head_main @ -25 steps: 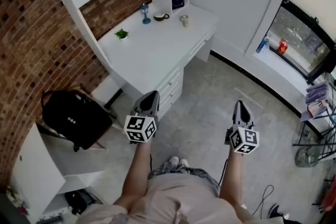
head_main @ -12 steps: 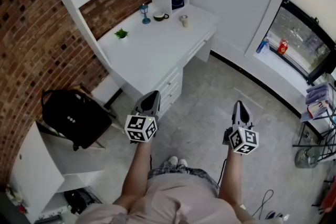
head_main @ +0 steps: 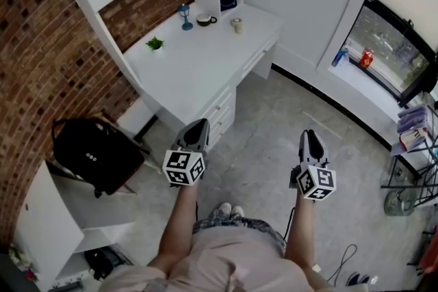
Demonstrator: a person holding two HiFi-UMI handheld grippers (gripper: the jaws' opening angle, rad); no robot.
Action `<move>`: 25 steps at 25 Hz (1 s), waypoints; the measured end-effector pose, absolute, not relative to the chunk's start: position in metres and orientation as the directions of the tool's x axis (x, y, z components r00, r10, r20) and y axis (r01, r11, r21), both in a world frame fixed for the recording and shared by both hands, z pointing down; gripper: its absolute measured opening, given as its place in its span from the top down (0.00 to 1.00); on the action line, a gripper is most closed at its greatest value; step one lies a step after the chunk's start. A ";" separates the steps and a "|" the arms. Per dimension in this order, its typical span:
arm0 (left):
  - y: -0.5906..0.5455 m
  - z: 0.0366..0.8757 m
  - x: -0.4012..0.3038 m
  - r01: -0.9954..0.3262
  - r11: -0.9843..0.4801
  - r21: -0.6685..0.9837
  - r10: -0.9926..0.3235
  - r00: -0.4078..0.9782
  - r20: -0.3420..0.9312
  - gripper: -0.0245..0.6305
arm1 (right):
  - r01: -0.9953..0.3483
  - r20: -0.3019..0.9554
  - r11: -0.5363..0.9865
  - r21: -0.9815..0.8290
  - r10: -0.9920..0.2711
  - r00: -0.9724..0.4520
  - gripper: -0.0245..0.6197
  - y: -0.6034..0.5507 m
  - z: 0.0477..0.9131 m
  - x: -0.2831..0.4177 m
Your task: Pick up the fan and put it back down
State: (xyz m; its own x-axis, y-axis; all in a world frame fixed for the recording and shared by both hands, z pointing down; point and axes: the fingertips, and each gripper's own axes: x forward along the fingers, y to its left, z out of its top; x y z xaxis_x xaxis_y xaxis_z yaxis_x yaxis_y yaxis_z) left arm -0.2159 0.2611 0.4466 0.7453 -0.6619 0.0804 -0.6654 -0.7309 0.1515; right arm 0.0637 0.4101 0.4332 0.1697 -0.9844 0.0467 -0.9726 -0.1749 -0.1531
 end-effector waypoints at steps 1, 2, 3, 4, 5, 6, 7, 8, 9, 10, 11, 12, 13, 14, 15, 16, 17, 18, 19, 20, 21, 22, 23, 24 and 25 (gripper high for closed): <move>0.261 0.447 -0.215 -0.663 -0.732 0.153 -0.660 0.747 0.081 0.92 | -0.974 0.043 -0.166 -0.157 -0.986 0.161 0.79 0.410 0.432 0.063; 0.262 0.448 -0.214 -0.661 -0.734 0.154 -0.658 0.749 0.083 0.92 | -0.974 0.038 -0.157 -0.162 -0.988 0.153 0.71 0.409 0.431 0.062; 0.262 0.449 -0.213 -0.660 -0.736 0.155 -0.655 0.751 0.084 0.92 | -0.975 0.029 -0.149 -0.166 -0.989 0.146 0.63 0.409 0.429 0.061; 0.262 0.449 -0.213 -0.658 -0.737 0.155 -0.653 0.752 0.085 0.92 | -0.975 0.014 -0.142 -0.169 -0.990 0.141 0.56 0.409 0.426 0.060; 0.261 0.450 -0.212 -0.656 -0.739 0.156 -0.651 0.754 0.087 0.92 | -0.976 -0.004 -0.135 -0.170 -0.990 0.138 0.50 0.409 0.423 0.059; 0.261 0.451 -0.212 -0.654 -0.740 0.157 -0.649 0.756 0.088 0.92 | -0.977 -0.022 -0.129 -0.170 -0.991 0.134 0.46 0.410 0.421 0.057; 0.261 0.452 -0.212 -0.652 -0.742 0.157 -0.646 0.758 0.090 0.92 | -0.978 -0.039 -0.123 -0.169 -0.991 0.131 0.42 0.410 0.418 0.055; 0.261 0.453 -0.212 -0.649 -0.744 0.158 -0.644 0.760 0.092 0.92 | -0.978 -0.054 -0.118 -0.170 -0.990 0.129 0.37 0.411 0.417 0.054; 0.260 0.453 -0.212 -0.647 -0.746 0.159 -0.641 0.762 0.094 0.92 | -0.978 -0.062 -0.115 -0.175 -0.990 0.128 0.33 0.411 0.417 0.053; 0.259 0.454 -0.212 -0.644 -0.748 0.159 -0.638 0.764 0.096 0.92 | -0.977 -0.064 -0.113 -0.182 -0.990 0.126 0.29 0.411 0.417 0.052; 0.259 0.454 -0.211 -0.641 -0.751 0.159 -0.635 0.767 0.097 0.92 | -0.975 -0.061 -0.113 -0.190 -0.990 0.126 0.27 0.410 0.419 0.052; 0.258 0.455 -0.211 -0.638 -0.753 0.159 -0.631 0.770 0.098 0.92 | -0.974 -0.057 -0.114 -0.198 -0.990 0.128 0.25 0.410 0.421 0.051; 0.257 0.455 -0.211 -0.634 -0.756 0.160 -0.627 0.773 0.097 0.92 | -0.972 -0.052 -0.117 -0.204 -0.990 0.130 0.23 0.409 0.423 0.051; 0.256 0.455 -0.211 -0.630 -0.760 0.160 -0.624 0.776 0.096 0.92 | -0.971 -0.049 -0.119 -0.209 -0.990 0.132 0.21 0.409 0.425 0.050; 0.254 0.456 -0.211 -0.626 -0.763 0.160 -0.619 0.779 0.094 0.92 | -0.970 -0.047 -0.122 -0.210 -0.990 0.134 0.20 0.408 0.426 0.048; 0.253 0.456 -0.211 -0.621 -0.767 0.159 -0.614 0.783 0.093 0.92 | -0.970 -0.045 -0.125 -0.209 -0.990 0.137 0.19 0.407 0.428 0.046; 0.252 0.457 -0.212 -0.616 -0.772 0.158 -0.609 0.787 0.093 0.92 | -0.970 -0.044 -0.128 -0.206 -0.989 0.139 0.19 0.407 0.429 0.044; 0.250 0.459 -0.213 -0.612 -0.775 0.158 -0.605 0.791 0.094 0.92 | -0.970 -0.043 -0.131 -0.204 -0.989 0.143 0.19 0.406 0.431 0.042; 0.249 0.461 -0.214 -0.608 -0.778 0.157 -0.601 0.794 0.095 0.92 | -0.970 -0.042 -0.136 -0.203 -0.988 0.147 0.19 0.405 0.432 0.040; 0.247 0.462 -0.215 -0.605 -0.781 0.157 -0.597 0.796 0.097 0.92 | -0.970 -0.040 -0.139 -0.201 -0.988 0.150 0.19 0.404 0.433 0.038; 0.244 0.464 -0.215 -0.602 -0.783 0.156 -0.593 0.799 0.099 0.92 | -0.970 -0.039 -0.143 -0.198 -0.987 0.154 0.18 0.402 0.434 0.037; 0.242 0.465 -0.216 -0.599 -0.786 0.155 -0.590 0.801 0.102 0.92 | -0.969 -0.038 -0.148 -0.197 -0.987 0.158 0.18 0.400 0.435 0.037; 0.238 0.466 -0.215 -0.596 -0.788 0.154 -0.586 0.803 0.105 0.92 | -0.968 -0.037 -0.152 -0.199 -0.986 0.163 0.18 0.398 0.435 0.037; 0.236 0.467 -0.215 -0.593 -0.790 0.154 -0.583 0.805 0.107 0.92 | -0.967 -0.038 -0.157 -0.202 -0.985 0.168 0.18 0.397 0.436 0.037; 0.233 0.467 -0.214 -0.591 -0.792 0.153 -0.581 0.807 0.109 0.92 | -0.966 -0.037 -0.160 -0.204 -0.985 0.171 0.18 0.395 0.436 0.038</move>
